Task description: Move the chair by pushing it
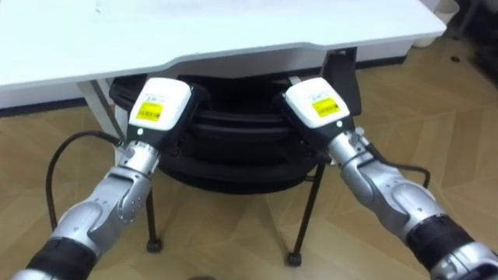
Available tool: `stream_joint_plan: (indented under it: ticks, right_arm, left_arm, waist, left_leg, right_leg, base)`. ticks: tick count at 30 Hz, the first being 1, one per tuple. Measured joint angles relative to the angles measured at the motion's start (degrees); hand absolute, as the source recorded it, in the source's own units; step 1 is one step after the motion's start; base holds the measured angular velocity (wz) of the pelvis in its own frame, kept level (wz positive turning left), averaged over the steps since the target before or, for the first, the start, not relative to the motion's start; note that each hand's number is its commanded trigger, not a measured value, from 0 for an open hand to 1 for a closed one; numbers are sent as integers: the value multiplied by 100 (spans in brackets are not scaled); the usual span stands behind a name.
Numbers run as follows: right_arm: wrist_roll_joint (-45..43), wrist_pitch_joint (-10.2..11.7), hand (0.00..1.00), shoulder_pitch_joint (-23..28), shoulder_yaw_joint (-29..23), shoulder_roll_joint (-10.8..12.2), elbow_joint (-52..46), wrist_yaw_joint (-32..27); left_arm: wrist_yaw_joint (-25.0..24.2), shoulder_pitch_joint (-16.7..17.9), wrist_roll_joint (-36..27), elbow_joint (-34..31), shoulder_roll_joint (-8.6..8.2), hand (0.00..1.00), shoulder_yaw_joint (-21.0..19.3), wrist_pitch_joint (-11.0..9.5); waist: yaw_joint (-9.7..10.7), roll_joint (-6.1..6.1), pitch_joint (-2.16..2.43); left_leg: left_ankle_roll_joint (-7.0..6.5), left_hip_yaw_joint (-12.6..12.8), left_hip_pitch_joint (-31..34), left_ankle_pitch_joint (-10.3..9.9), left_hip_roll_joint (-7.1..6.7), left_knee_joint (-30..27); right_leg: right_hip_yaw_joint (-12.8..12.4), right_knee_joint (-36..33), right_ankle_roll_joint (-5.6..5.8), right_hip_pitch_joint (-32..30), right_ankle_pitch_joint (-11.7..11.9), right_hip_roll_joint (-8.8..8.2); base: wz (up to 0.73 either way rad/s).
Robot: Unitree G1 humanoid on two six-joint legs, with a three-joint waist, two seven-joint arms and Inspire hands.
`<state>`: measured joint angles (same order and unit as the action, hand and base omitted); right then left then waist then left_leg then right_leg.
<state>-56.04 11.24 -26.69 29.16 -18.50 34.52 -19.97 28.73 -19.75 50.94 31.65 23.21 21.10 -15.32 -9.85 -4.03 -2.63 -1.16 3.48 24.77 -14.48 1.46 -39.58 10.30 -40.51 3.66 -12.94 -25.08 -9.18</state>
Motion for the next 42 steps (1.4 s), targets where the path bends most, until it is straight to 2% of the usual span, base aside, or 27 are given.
stream_joint_plan:
  ticks: [6, 12, 16, 19, 24, 27, 33, 42]
  right_arm:
    - [-26, -80, 100, -12, 7, -67, -205, -14]
    - [-22, -127, 100, -40, 2, -281, -382, -8]
    - [-17, -174, 100, -45, 4, -279, -435, 33]
    - [33, -208, 100, -43, 7, -302, -520, 141]
    - [32, -252, 100, 2, 71, -244, -518, 324]
    - [32, -255, 100, 12, 72, -228, -524, 353]
    - [31, -197, 100, 10, 78, -266, -604, 411]
    - [-26, -124, 100, 14, 90, -261, -687, 644]
  left_arm:
    - [177, -78, 14, 46, 7, 100, -4, -30]
    - [191, -130, 101, -3, -115, 100, -77, 9]
    - [196, -126, 133, -61, -96, 100, -81, 47]
    - [143, -109, 158, -199, -57, 100, -76, 113]
    - [-19, -46, 173, -247, -11, 100, -77, 114]
    - [-89, -42, 173, -281, 4, 100, -86, 115]
    - [-303, 61, 173, -495, 29, 100, -198, 115]
    - [-502, 300, 234, -709, 4, 100, -385, 125]
  waist:
    - [-6, 14, -10]
    - [-77, -7, -4]
    - [-103, -99, -7]
    - [-102, -188, 8]
    - [-101, -252, -1]
    - [-103, -260, 0]
    - [-117, -296, 24]
    - [-160, -322, 36]
  left_leg:
    - [100, -151, -1, 154, 23, 327]
    - [201, -277, -38, 231, -11, 600]
    - [248, -312, -134, 259, -28, 719]
    - [262, -382, -152, 267, -37, 747]
    - [264, -516, -385, 267, -41, 836]
    - [269, -588, -411, 270, -36, 837]
    - [381, -697, -470, 337, -58, 1068]
    - [386, -780, -677, 339, -123, 1202]
  right_leg:
    - [206, 435, -90, 172, 106, 129]
    - [401, 678, -162, 258, 134, 137]
    - [471, 823, -186, 359, 131, 142]
    - [587, 934, -202, 455, 139, 156]
    - [793, 1314, -265, 904, 208, 255]
    - [894, 1452, -290, 1012, 222, 304]
    - [1080, 1707, -328, 1173, 254, 352]
    - [1187, 2034, -337, 1490, 291, 397]
  base:
    - [12]
    - [11]
    - [8]
    - [11]
    - [13]
    - [16]
    - [14]
    - [9]
